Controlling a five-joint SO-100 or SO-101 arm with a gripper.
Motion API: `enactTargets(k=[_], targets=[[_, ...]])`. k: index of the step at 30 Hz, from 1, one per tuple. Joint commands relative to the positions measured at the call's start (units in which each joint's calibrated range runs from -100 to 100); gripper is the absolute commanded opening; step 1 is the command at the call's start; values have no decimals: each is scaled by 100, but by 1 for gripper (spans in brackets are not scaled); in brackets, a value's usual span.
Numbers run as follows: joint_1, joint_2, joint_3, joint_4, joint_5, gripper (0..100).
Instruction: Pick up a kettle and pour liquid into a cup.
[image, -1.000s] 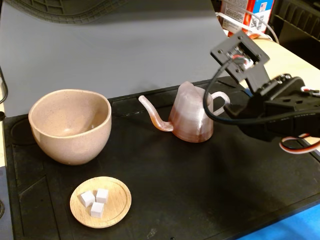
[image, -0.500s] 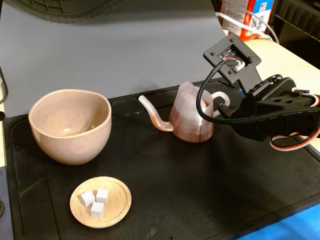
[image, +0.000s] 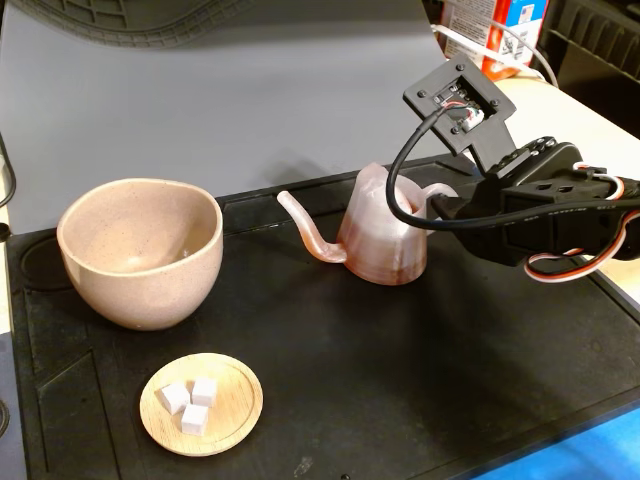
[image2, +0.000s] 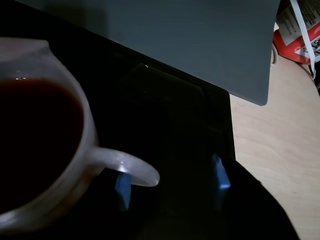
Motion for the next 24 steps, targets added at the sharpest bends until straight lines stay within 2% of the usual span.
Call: enactTargets(k=[1, 18, 19, 22, 24], targets=[[19, -47, -252, -88, 22, 20], [-12, -39, -342, -88, 22, 19], [-12, -39, -342, -88, 22, 17], [41, -39, -342, -88, 22, 2], [41, -39, -342, -88, 22, 1]])
